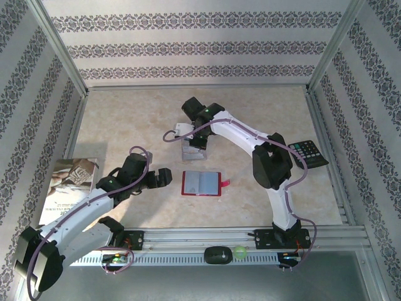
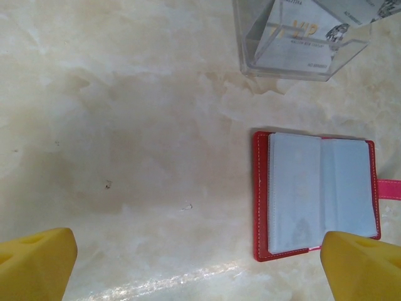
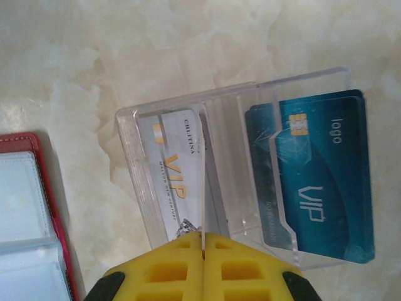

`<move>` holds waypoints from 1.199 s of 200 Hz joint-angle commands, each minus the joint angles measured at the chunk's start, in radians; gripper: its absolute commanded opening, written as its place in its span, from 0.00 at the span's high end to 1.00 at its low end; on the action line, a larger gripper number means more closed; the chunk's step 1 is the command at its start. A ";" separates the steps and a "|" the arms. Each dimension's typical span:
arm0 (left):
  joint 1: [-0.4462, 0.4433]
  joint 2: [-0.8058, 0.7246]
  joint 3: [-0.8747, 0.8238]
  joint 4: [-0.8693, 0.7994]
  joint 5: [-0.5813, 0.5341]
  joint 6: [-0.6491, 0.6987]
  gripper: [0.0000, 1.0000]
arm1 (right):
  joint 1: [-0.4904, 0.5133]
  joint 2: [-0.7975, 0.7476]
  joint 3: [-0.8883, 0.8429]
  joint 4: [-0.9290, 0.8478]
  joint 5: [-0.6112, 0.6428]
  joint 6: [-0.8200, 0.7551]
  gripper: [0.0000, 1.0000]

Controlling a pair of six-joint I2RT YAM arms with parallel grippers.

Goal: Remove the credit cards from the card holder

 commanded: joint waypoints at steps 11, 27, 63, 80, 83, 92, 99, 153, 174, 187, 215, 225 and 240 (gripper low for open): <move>0.023 0.019 -0.012 -0.015 0.005 -0.003 0.00 | 0.009 0.025 0.035 -0.054 0.004 -0.035 1.00; 0.027 0.026 -0.014 -0.006 0.008 -0.003 0.00 | 0.010 0.032 0.039 -0.065 -0.009 -0.038 1.00; 0.034 0.033 -0.015 0.004 0.016 -0.002 0.00 | 0.020 0.064 0.063 -0.075 0.000 -0.034 1.00; 0.037 0.032 -0.014 0.006 0.022 -0.002 0.00 | 0.022 0.064 0.063 -0.048 0.018 -0.016 0.92; 0.037 0.030 -0.014 0.007 0.023 -0.004 0.00 | 0.020 0.061 0.061 -0.044 0.020 -0.013 0.89; 0.038 0.028 -0.014 0.007 0.026 -0.004 0.00 | 0.022 0.055 0.059 -0.019 0.027 -0.003 0.78; 0.037 0.024 -0.017 0.009 0.030 -0.006 0.00 | 0.022 0.043 0.051 0.006 0.033 0.009 0.72; 0.040 -0.043 -0.046 0.057 0.050 -0.039 0.00 | 0.023 -0.174 -0.100 0.306 -0.011 0.184 0.60; 0.041 -0.065 -0.063 0.081 0.048 -0.054 0.00 | 0.035 -0.268 -0.189 0.396 -0.028 0.349 0.58; 0.041 -0.069 -0.077 0.112 0.053 -0.067 0.00 | 0.051 -0.333 -0.288 0.479 -0.025 0.477 0.58; 0.043 -0.055 -0.124 0.214 0.083 -0.102 0.00 | 0.100 -0.455 -0.480 0.606 0.018 0.741 0.58; 0.045 -0.045 -0.136 0.243 0.090 -0.109 0.00 | 0.113 -0.490 -0.536 0.624 0.004 0.814 0.58; 0.048 -0.021 -0.141 0.281 0.107 -0.116 0.00 | 0.141 -0.536 -0.608 0.625 0.064 0.919 0.58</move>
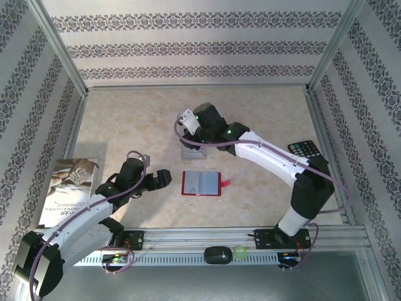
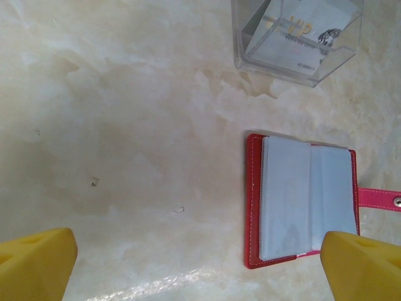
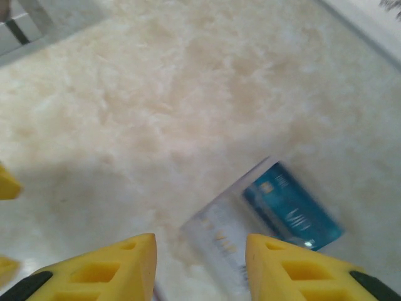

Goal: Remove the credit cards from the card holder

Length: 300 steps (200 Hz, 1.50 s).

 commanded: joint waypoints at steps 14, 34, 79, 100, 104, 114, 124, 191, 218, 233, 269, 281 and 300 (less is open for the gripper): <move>0.021 0.045 -0.012 0.151 0.056 -0.041 0.00 | 0.060 -0.088 -0.178 0.064 0.099 0.356 0.57; 0.023 0.054 -0.005 0.161 0.072 -0.033 0.00 | 0.101 -0.126 -0.272 0.059 0.172 0.457 0.55; 0.023 -0.023 -0.013 0.076 0.019 -0.018 0.01 | 0.197 0.008 -0.247 -0.056 0.218 0.530 0.54; 0.023 -0.069 -0.034 0.058 0.016 -0.027 0.00 | 0.242 0.095 -0.189 -0.109 0.252 0.530 0.55; 0.023 -0.076 -0.038 0.053 0.014 -0.028 0.00 | 0.247 0.110 -0.180 -0.118 0.254 0.528 0.55; 0.023 -0.090 -0.044 0.041 0.010 -0.029 0.00 | 0.260 0.142 -0.161 -0.132 0.266 0.524 0.55; 0.023 -0.100 -0.047 0.026 0.007 -0.029 0.00 | 0.270 0.171 -0.143 -0.151 0.284 0.523 0.55; 0.027 -0.134 -0.042 -0.015 -0.002 -0.014 0.01 | 0.301 0.261 -0.106 -0.181 0.274 0.501 0.55; 0.026 -0.134 -0.042 -0.015 -0.002 -0.015 0.02 | 0.306 0.293 -0.110 -0.176 0.264 0.510 0.59; 0.026 -0.131 -0.041 -0.015 -0.001 -0.015 0.03 | 0.306 0.300 -0.123 -0.169 0.260 0.513 0.63; 0.026 -0.110 -0.037 -0.005 0.026 -0.015 0.08 | 0.305 0.271 -0.174 -0.119 0.258 0.509 0.83; 0.026 -0.093 -0.032 0.008 0.051 -0.008 0.12 | 0.306 0.247 -0.198 -0.081 0.254 0.505 0.90; 0.026 -0.060 -0.028 0.025 0.084 -0.004 0.19 | 0.306 0.216 -0.232 -0.015 0.230 0.494 0.98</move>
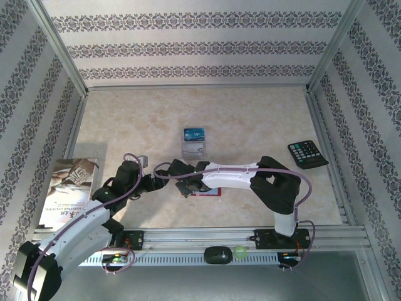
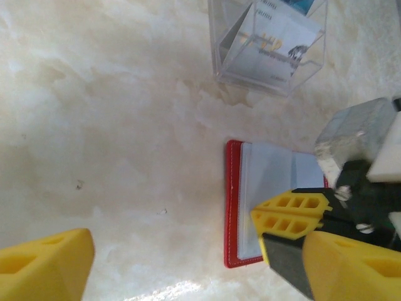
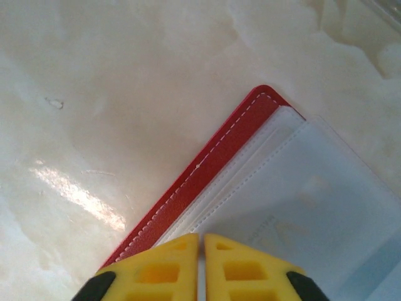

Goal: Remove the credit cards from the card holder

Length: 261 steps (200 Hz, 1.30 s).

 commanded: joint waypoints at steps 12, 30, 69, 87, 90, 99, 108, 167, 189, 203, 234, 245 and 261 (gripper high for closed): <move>0.011 0.046 0.007 0.024 0.069 0.016 0.25 | 0.004 -0.052 -0.072 0.097 -0.037 -0.019 1.00; 0.002 0.058 -0.005 0.055 0.075 -0.001 0.29 | 0.004 -0.080 -0.096 0.144 -0.051 -0.037 1.00; -0.002 0.031 0.006 0.021 0.019 0.003 0.17 | 0.003 -0.126 -0.087 0.115 -0.034 -0.021 0.78; -0.001 -0.014 0.010 -0.010 -0.024 0.014 0.12 | 0.003 -0.127 -0.052 0.025 -0.004 0.005 0.65; -0.002 -0.020 0.010 -0.016 -0.030 0.015 0.11 | 0.003 -0.127 -0.045 0.013 0.000 0.008 0.63; -0.001 -0.039 0.011 -0.030 -0.047 0.021 0.09 | 0.003 -0.122 -0.036 -0.023 0.010 0.025 0.61; -0.001 -0.052 0.015 -0.042 -0.062 0.025 0.08 | 0.002 -0.106 -0.019 -0.061 0.012 0.030 0.61; -0.002 -0.050 0.026 -0.065 -0.073 0.042 0.07 | 0.001 0.012 0.024 -0.102 0.021 0.018 0.60; -0.001 -0.049 0.020 -0.061 -0.065 0.041 0.07 | 0.003 0.049 0.026 -0.101 0.008 0.011 0.62; 0.000 -0.050 0.022 -0.062 -0.061 0.045 0.08 | 0.003 0.055 0.018 -0.095 0.010 0.012 0.67; -0.001 -0.040 0.009 -0.030 -0.027 0.043 0.14 | 0.002 0.028 -0.010 -0.053 0.014 0.008 0.85; -0.001 -0.025 0.001 -0.005 -0.002 0.038 0.18 | 0.000 0.017 -0.019 -0.031 0.011 0.000 0.92; -0.006 0.012 -0.003 0.029 0.027 0.028 0.23 | -0.001 -0.007 -0.042 0.018 -0.004 -0.011 0.99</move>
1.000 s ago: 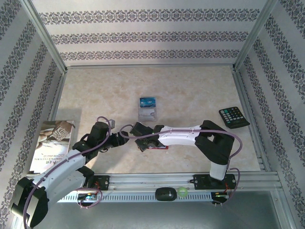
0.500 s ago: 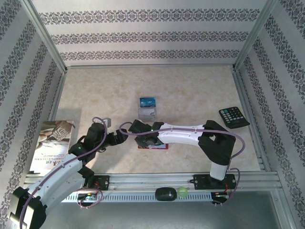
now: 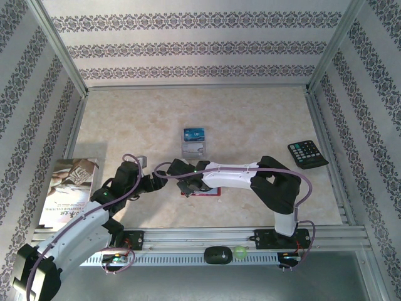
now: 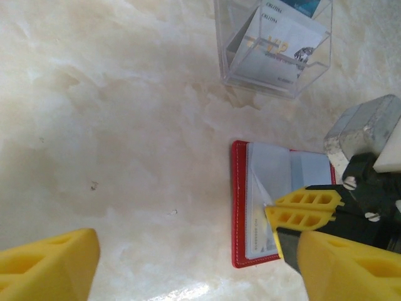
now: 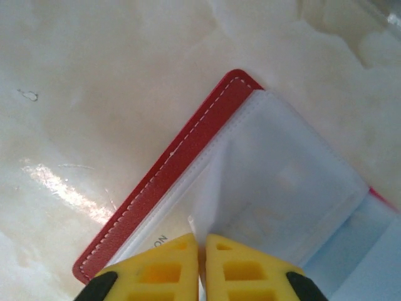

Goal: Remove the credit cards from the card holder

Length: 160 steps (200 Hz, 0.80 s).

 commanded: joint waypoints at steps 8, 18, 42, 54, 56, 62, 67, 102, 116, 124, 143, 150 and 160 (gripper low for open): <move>-0.011 0.055 -0.007 0.072 0.061 0.000 0.26 | -0.002 -0.029 -0.072 0.082 -0.035 -0.016 1.00; -0.024 0.077 -0.011 0.104 0.066 -0.011 0.29 | -0.007 -0.053 -0.101 0.132 -0.056 -0.021 1.00; -0.073 0.139 -0.017 0.192 0.064 -0.037 0.40 | -0.020 -0.116 -0.176 0.256 -0.101 -0.022 1.00; -0.097 0.175 -0.016 0.234 0.058 -0.047 0.48 | -0.030 -0.144 -0.220 0.323 -0.133 -0.016 1.00; -0.100 0.180 -0.016 0.241 0.058 -0.049 0.49 | -0.032 -0.149 -0.226 0.333 -0.142 -0.014 1.00; -0.110 0.200 -0.017 0.262 0.058 -0.053 0.52 | -0.040 -0.161 -0.246 0.361 -0.166 -0.013 1.00; -0.117 0.216 -0.017 0.283 0.059 -0.058 0.55 | -0.046 -0.168 -0.260 0.381 -0.177 -0.008 1.00; -0.171 0.339 -0.015 0.407 0.061 -0.079 0.71 | -0.071 -0.220 -0.327 0.458 -0.216 0.026 1.00; -0.195 0.386 -0.005 0.441 0.057 -0.084 0.78 | -0.074 -0.233 -0.345 0.478 -0.215 0.037 1.00; -0.209 0.414 0.005 0.452 0.054 -0.083 0.81 | -0.074 -0.239 -0.356 0.494 -0.217 0.044 1.00; -0.234 0.476 0.024 0.486 0.051 -0.085 0.87 | -0.075 -0.252 -0.376 0.520 -0.216 0.061 1.00; -0.237 0.497 0.027 0.502 0.051 -0.088 0.89 | -0.074 -0.255 -0.382 0.524 -0.215 0.064 1.00; -0.240 0.519 0.029 0.523 0.050 -0.095 0.93 | -0.074 -0.260 -0.389 0.528 -0.215 0.068 1.00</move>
